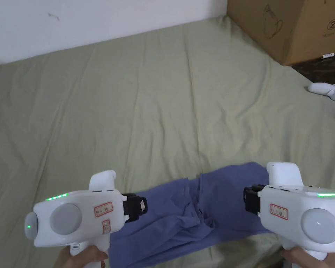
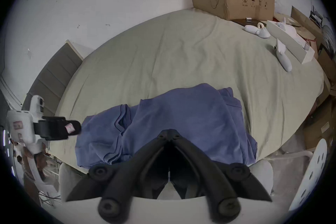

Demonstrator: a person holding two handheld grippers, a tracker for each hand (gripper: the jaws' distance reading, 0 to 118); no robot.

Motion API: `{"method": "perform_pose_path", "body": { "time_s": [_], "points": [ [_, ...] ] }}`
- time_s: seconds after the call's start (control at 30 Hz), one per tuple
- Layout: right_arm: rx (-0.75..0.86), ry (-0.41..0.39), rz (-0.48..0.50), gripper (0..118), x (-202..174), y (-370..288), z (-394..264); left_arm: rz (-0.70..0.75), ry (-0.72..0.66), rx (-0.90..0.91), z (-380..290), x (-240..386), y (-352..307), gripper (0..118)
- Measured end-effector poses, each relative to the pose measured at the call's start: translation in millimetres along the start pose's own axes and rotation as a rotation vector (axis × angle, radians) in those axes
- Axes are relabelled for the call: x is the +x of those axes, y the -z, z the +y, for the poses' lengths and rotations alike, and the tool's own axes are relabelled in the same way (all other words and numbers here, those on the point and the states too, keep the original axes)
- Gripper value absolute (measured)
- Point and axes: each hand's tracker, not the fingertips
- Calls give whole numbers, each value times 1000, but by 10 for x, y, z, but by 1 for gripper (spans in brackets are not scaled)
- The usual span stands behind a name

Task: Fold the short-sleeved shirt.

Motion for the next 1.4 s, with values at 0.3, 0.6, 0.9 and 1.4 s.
{"method": "perform_pose_path", "body": {
  "time_s": [0.3, 0.6, 0.9, 1.4],
  "points": [
    [-23, 15, 9, 0, 69, 22, -53, -143, -29, -116, -409, 511, 597, 0],
    [-32, 42, 13, 0, 129, 16, -82, -221, 33, -129, -430, 853, 516, 0],
    [-18, 3, 15, 0, -40, -39, -23, -322, -148, -42, -249, 330, 184, 0],
    [-36, -120, 0, 0, -581, 99, 42, -298, -375, 70, -409, -1333, -396, 117]
  ]
}}
